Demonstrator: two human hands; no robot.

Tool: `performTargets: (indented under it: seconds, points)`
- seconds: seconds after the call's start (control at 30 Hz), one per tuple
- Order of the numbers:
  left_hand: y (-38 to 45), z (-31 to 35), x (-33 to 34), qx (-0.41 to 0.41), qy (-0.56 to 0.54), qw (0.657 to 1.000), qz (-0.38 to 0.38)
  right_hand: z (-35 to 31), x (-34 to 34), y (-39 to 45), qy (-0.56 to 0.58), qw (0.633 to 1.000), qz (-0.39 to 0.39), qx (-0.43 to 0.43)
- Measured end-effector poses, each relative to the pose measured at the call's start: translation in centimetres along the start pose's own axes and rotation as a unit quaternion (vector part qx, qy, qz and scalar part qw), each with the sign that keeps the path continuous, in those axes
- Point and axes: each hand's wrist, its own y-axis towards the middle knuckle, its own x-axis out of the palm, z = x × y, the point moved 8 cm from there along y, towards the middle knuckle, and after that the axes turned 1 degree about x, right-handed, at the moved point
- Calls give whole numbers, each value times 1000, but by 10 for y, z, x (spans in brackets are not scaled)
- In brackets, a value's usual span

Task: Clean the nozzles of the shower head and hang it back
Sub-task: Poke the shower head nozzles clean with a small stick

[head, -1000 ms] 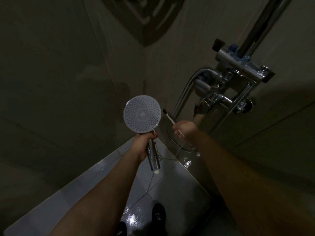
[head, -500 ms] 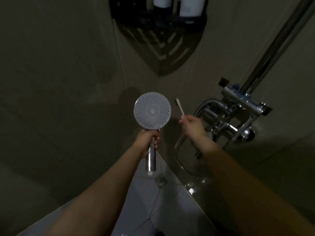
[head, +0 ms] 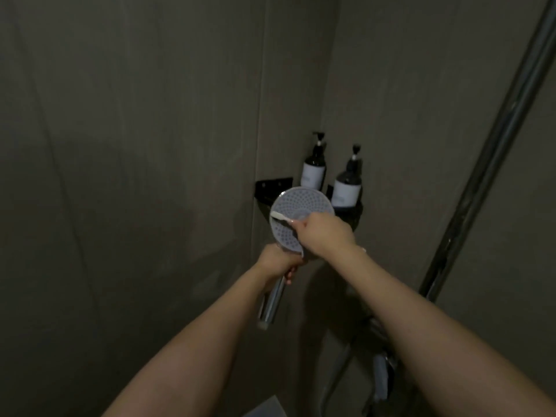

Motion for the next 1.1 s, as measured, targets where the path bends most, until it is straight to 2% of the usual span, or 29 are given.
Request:
performTargets:
  seconds: [0.07,0.17,0.23,0.3,0.37,0.4,0.5,0.53,0.6,0.67,0.7,0.77,0.83,1.0,1.1]
  points:
    - [-1,9,-4,-1,1,1000,3,8,-20,8,10,998,47,51]
    - [-2,17,-13,4,12,1000,15,36,-52,12,110,974,126,155]
    - [-2,20,-20,9,16,999,29,28,-63,11,116,976,137,120]
    - [-2,23,-24,13,20,999,35,-4,-54,5,46,994,94,20]
    - [-5,26,-26,20,24,999,34,-33,-34,-5,-25,997,61,-47]
    - [-6,27,-26,21,27,999,31,-33,-31,-5,-39,996,64,-46]
    - [-8,24,-29,14,37,999,33,8,-49,2,39,990,88,104]
    - [-9,23,-31,10,38,999,37,17,-57,4,57,984,115,120]
    - [-8,20,-36,3,35,998,43,8,-60,1,45,987,123,88]
    - [-9,21,-38,5,28,999,40,-22,-37,-7,13,996,84,4]
    - [-9,21,-39,6,23,999,40,-32,-26,-15,12,998,60,3]
    - [-11,23,-40,6,18,999,36,-13,-25,-8,33,996,65,50]
    - [-12,23,-40,2,20,999,35,7,-40,-6,77,986,102,111]
    - [-11,24,-41,4,15,1000,26,-23,-16,-16,90,992,65,63]
    - [-12,25,-42,0,16,999,32,-4,-29,-10,135,978,96,128]
